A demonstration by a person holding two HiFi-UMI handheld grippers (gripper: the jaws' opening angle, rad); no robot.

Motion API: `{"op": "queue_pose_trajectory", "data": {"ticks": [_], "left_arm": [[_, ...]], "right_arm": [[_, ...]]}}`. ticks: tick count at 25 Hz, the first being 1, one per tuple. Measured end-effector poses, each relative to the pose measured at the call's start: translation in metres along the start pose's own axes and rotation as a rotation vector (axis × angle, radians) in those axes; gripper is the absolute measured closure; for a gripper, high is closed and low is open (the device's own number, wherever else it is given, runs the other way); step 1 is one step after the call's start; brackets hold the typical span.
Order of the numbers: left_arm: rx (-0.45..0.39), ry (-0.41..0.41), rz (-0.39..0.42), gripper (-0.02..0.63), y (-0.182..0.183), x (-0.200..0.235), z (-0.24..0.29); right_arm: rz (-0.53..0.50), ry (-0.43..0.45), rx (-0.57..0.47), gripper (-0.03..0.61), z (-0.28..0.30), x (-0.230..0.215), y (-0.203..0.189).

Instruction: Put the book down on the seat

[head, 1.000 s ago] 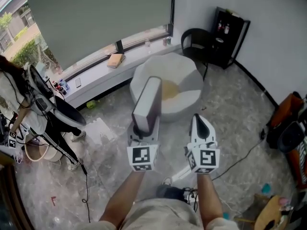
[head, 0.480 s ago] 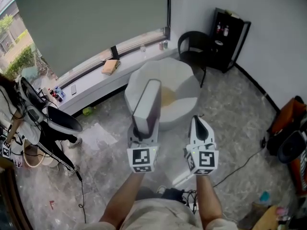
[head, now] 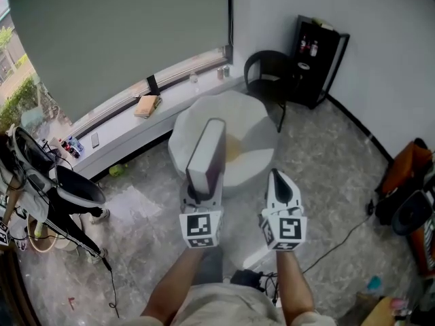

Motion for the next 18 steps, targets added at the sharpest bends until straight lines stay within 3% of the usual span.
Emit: {"op": "queue_pose_trajectory", "data": {"ticks": [18], "left_arm": [[0.011, -0.057, -0.014, 0.390, -0.011, 0.041, 0.230]], "right_arm": [[-0.002, -0.060, 0.054, 0.574, 0.210, -0.077, -0.012]]}}
Point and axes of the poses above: the fingertips, and each gripper's own axes: z forward along the fingers, x to its left, y out of its top, the point moved 7 cm from there along -z, backward along the fingers, and after that the axes turned 15 degrees about y, right-handed, at the moved point
